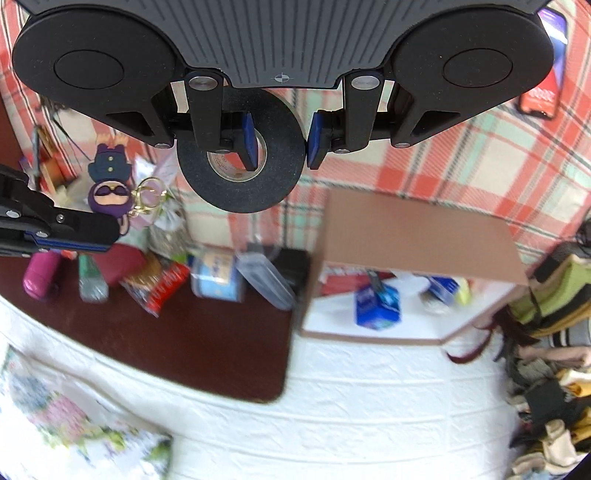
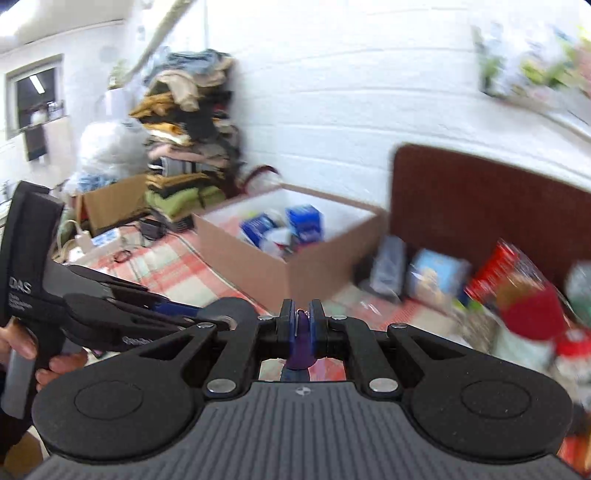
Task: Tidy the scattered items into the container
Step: 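Lower tape roll into cardboard box with left tool while right tool releases keychain figure there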
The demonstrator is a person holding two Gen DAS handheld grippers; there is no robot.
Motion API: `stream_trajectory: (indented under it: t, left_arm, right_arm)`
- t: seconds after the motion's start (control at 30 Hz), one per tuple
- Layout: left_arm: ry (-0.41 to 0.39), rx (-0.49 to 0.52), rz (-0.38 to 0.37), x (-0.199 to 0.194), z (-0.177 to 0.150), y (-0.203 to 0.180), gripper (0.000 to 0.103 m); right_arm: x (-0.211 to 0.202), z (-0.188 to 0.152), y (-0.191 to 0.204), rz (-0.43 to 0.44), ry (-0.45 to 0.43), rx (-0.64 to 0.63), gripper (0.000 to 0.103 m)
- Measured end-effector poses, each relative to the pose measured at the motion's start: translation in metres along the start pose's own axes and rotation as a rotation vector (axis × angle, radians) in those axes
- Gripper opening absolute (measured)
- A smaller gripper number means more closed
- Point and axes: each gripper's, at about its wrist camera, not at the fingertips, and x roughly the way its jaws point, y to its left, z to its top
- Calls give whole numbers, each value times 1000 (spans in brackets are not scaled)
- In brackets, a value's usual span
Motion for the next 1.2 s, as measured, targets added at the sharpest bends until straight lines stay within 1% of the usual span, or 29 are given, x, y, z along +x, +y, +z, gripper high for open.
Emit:
stream_trajectory:
  t: [0.1, 0.27, 0.4, 0.5, 0.63, 0.67, 0.7, 0.73, 0.77, 0.8, 0.87, 0.93, 1.03, 1.13, 1.2]
  left_arm:
    - [-19, -23, 32, 1, 21, 17, 27]
    - [-51, -61, 86, 4, 56, 46, 27]
    - [-71, -74, 132, 11, 88, 70, 27]
    - [-81, -83, 161, 24, 111, 86, 27]
    - [-69, -105, 188, 56, 135, 107, 29]
    - [-58, -111, 190, 68, 139, 113, 50]
    - [-41, -114, 187, 80, 141, 117, 69]
    - [-26, -122, 188, 91, 142, 122, 81]
    - [-15, -138, 198, 99, 140, 126, 90]
    - [-6, -143, 202, 105, 137, 129, 90]
    - [4, -104, 198, 113, 125, 129, 90]
    - [22, -80, 216, 119, 115, 127, 90]
    - [44, -87, 212, 124, 105, 127, 90]
    - [42, -98, 210, 119, 103, 126, 90]
    - [39, -103, 209, 114, 104, 125, 90]
  right_arm:
    - [19, 29, 9, 45, -12, -26, 8]
    - [57, 72, 18, 69, -18, -59, 8]
    - [93, 105, 19, 59, -25, -66, 8]
    - [122, 128, 18, 48, -25, -64, 8]
    - [167, 152, 14, 27, -20, -50, 8]
    - [179, 156, 11, 16, -18, -42, 9]
    - [193, 157, 8, 8, -1, -35, 10]
    - [208, 154, 5, -5, 37, -27, 17]
    - [222, 150, 1, -17, 74, -19, 47]
    - [231, 142, -1, -42, 101, -11, 64]
    - [236, 125, -8, -38, 123, 14, 62]
    - [242, 108, -15, -34, 146, 39, 62]
    - [246, 89, -19, -45, 193, 39, 63]
    - [239, 83, -15, -35, 197, 38, 63]
    - [232, 86, -12, -26, 191, 31, 63]
